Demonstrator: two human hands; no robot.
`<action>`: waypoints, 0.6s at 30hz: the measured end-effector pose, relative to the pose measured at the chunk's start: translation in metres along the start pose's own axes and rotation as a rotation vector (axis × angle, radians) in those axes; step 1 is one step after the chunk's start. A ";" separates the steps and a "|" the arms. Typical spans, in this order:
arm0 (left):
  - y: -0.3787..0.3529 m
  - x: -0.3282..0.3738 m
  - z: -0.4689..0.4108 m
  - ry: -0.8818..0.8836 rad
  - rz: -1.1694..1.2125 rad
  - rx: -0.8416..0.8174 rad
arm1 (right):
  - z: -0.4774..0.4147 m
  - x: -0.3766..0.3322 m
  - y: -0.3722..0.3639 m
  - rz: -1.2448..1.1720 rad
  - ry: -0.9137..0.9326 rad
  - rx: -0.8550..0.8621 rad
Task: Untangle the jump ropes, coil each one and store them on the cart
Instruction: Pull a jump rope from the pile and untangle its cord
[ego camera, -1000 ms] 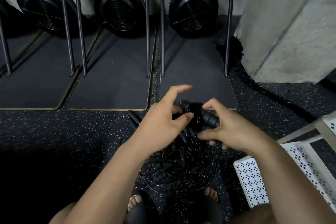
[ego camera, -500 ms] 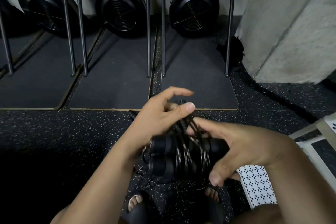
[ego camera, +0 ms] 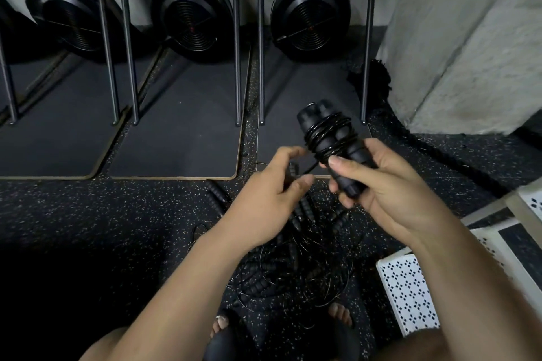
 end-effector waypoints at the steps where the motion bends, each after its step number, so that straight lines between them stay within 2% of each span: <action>1: -0.002 -0.002 0.000 0.010 -0.010 -0.008 | -0.001 0.003 0.004 0.014 -0.002 0.035; 3: -0.004 -0.003 -0.001 0.013 -0.019 -0.018 | -0.003 0.005 0.013 0.088 0.002 0.111; 6: -0.003 0.002 0.001 -0.011 -0.039 -0.042 | -0.003 0.006 0.023 0.321 -0.005 0.197; 11: -0.004 0.005 0.003 -0.013 -0.083 -0.073 | -0.006 0.019 0.028 0.758 -0.143 0.186; 14: 0.001 0.005 0.003 -0.032 -0.085 -0.075 | -0.008 0.034 0.023 0.955 -0.249 0.076; 18: 0.005 0.003 0.004 -0.052 -0.111 -0.064 | -0.002 0.075 -0.002 1.054 -0.417 -0.263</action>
Point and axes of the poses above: each hand's wrist, its own z-axis away from the middle knuckle, its own y-axis out of the back of the hand, x = y × z, the point moved 10 cm from there along -z, towards the middle knuckle, and after that the axes turned 8 degrees about -x, right-handed, at the moved point
